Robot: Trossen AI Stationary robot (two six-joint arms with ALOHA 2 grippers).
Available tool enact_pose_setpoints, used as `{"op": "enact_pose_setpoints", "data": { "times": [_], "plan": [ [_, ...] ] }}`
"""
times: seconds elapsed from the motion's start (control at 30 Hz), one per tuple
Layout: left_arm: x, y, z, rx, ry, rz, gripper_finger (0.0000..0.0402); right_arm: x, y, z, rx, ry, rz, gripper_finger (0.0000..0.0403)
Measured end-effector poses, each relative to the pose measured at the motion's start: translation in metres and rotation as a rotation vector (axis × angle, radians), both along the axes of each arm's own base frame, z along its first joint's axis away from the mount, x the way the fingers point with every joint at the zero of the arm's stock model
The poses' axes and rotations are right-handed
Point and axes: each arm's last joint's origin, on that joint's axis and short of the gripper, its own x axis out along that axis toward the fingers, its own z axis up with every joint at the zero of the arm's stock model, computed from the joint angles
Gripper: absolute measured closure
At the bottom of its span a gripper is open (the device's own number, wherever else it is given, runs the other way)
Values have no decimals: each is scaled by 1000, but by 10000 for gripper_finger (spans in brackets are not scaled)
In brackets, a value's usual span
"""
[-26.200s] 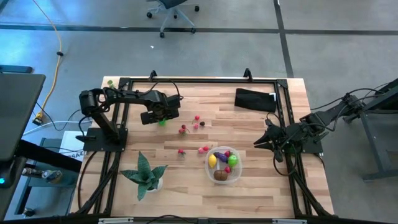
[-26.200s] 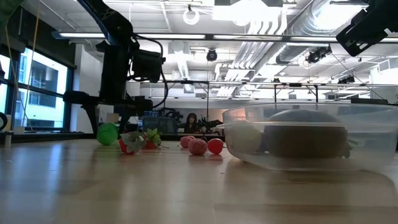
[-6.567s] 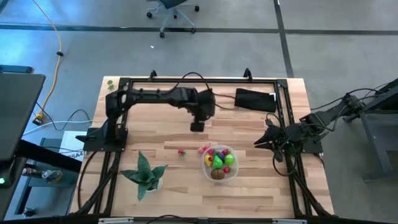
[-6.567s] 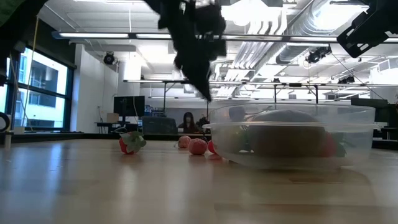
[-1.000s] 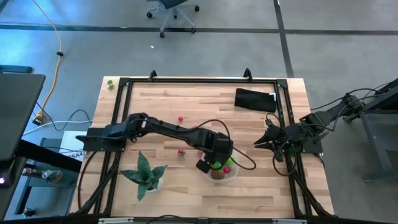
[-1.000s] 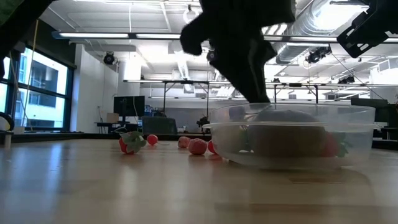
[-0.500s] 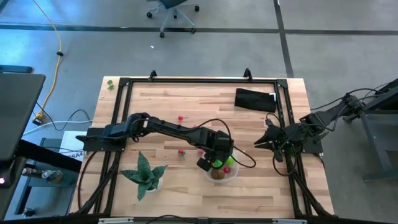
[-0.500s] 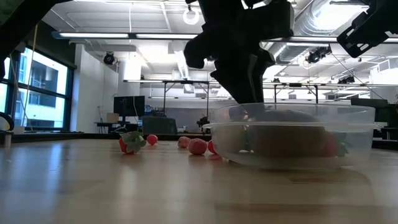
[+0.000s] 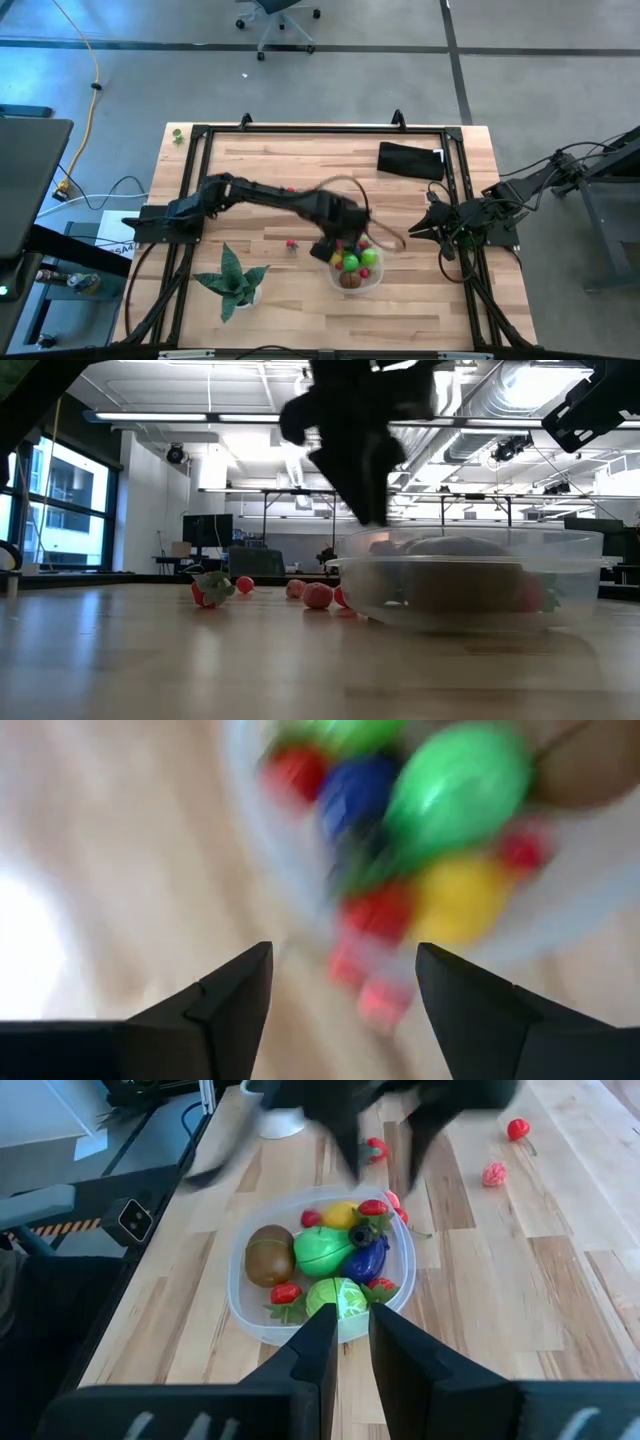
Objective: Pick and placing Produce into tupperware
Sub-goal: Put the top cherry into the transparent bin
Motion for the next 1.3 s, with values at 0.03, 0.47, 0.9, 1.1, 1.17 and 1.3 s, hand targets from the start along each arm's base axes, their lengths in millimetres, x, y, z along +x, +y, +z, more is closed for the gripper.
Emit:
{"op": "enact_pose_setpoints", "data": {
  "times": [0.03,0.47,0.9,1.1,1.17,1.3],
  "plan": [
    [-5,9,6,2,14,28,166,0,0,0,0,0,0,352],
    [-62,125,0,5,131,329,220,0,0,0,0,0,0,352],
    [-145,149,-44,-58,56,538,242,0,0,0,0,0,0,352],
    [-157,153,-56,-44,104,563,232,0,0,0,0,0,0,352],
    [-158,153,-59,-46,108,563,227,0,0,0,0,1,0,352],
    [-159,151,-63,-56,105,559,214,0,0,0,0,0,0,352]
  ]
}}
